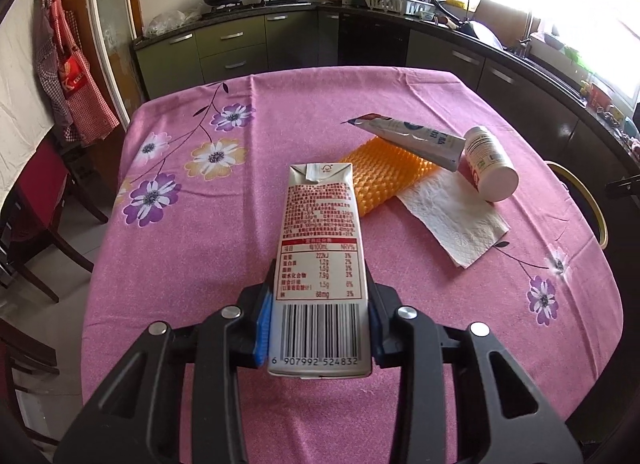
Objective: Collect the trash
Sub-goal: 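Carry the juice carton over the bin and open the left gripper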
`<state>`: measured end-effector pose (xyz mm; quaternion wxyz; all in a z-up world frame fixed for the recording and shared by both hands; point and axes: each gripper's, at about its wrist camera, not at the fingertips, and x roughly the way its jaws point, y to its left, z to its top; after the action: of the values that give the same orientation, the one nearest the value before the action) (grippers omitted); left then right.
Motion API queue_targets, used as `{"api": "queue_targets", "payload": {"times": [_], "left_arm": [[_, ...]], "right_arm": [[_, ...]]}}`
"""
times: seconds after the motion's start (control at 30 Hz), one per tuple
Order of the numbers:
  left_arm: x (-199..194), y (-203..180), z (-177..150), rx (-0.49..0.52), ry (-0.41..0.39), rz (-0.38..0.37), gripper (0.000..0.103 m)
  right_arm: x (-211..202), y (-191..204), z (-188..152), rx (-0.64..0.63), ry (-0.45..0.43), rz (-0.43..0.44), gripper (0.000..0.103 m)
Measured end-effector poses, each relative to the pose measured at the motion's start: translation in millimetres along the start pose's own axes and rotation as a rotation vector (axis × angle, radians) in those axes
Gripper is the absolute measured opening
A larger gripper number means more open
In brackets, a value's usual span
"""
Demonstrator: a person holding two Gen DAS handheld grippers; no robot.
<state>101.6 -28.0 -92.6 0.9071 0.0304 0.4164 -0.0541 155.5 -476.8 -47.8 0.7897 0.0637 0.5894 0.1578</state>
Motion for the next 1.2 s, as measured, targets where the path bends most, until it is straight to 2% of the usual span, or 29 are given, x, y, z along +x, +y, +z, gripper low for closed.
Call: {"api": "queue_targets", "payload": {"times": [0.2,0.37,0.43,0.67,0.87,1.03,1.2], "left_arm": [[-29,-10,4,0.054,-0.045,-0.027,0.035],[-54,-39,18,0.137,-0.103,-0.103,0.035],[-60,-59,28,0.183,-0.127,-0.156,0.035],[-47,-165,67,0.359,-0.141,-0.403,0.035],[-16,-272,93,0.51,-0.107,-0.561,0.035],[23,-359,103,0.595,-0.04,-0.611,0.035],[73,-420,106,0.607,0.042,-0.599,0.035]], "right_arm": [[-1,-6,-10,0.015,-0.017,-0.009,0.084],[-13,-23,-27,0.062,-0.063,-0.047,0.084],[-21,-32,-37,0.087,-0.091,-0.067,0.084],[-47,-67,-74,0.171,-0.167,-0.103,0.084],[-67,-100,-106,0.244,-0.21,-0.125,0.084],[-83,-121,-127,0.295,-0.236,-0.141,0.084],[-91,-134,-141,0.331,-0.243,-0.146,0.084]]}}
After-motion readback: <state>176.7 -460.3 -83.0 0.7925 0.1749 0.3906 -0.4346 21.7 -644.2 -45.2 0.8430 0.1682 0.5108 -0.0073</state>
